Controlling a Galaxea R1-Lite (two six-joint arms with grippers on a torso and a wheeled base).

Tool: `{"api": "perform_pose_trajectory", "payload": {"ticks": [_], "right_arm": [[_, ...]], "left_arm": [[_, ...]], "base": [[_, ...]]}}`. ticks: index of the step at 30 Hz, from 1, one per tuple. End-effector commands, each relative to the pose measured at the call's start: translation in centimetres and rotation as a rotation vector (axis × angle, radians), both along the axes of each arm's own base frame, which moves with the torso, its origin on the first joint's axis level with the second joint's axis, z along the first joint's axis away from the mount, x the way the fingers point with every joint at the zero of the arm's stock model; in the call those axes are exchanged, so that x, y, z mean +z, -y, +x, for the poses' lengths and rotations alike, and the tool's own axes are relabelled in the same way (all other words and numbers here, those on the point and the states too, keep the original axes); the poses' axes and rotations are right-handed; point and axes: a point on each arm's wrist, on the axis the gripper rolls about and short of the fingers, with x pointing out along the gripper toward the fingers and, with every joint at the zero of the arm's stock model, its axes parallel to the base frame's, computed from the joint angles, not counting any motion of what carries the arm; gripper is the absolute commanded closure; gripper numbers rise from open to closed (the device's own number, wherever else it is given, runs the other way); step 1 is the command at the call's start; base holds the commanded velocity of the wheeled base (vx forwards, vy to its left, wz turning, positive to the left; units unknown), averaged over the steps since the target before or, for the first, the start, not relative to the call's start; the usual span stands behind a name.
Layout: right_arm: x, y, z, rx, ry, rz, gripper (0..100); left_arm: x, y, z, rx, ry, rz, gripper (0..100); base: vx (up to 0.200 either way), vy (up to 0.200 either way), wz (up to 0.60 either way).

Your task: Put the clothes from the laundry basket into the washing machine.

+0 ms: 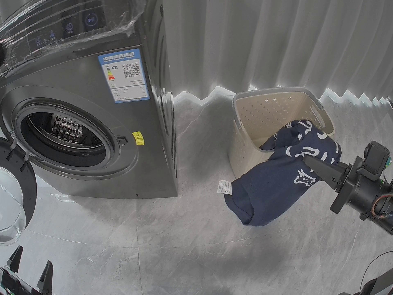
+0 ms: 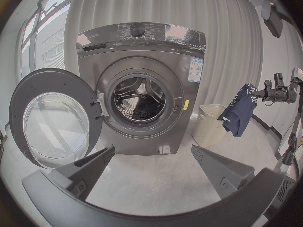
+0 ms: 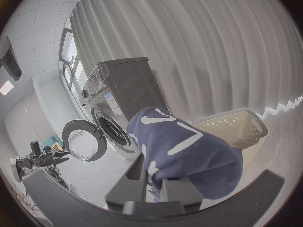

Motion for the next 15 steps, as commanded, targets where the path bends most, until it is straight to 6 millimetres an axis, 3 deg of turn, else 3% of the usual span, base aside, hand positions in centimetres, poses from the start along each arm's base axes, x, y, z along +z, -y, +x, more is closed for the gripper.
{"api": "perform_pose_trajectory", "payload": {"ticks": [1,11,15], "right_arm": [[-0.04,-0.04,0.05,0.000,-0.002,-0.001,100],[-0.04,-0.04,0.05,0.000,-0.002,-0.001,100],[-0.12,-0.02,0.03,-0.003,-0.004,-0.003,100]], "left_arm": [[-0.48,0.00,0.01,0.000,-0.002,-0.001,0],[-0.48,0.00,0.01,0.000,-0.002,-0.001,0],[-0.48,0.00,0.01,0.000,-0.002,0.001,0]], "base": [[0.000,0.200,0.00],[0.000,0.200,0.00],[0.000,0.000,0.00]]}}
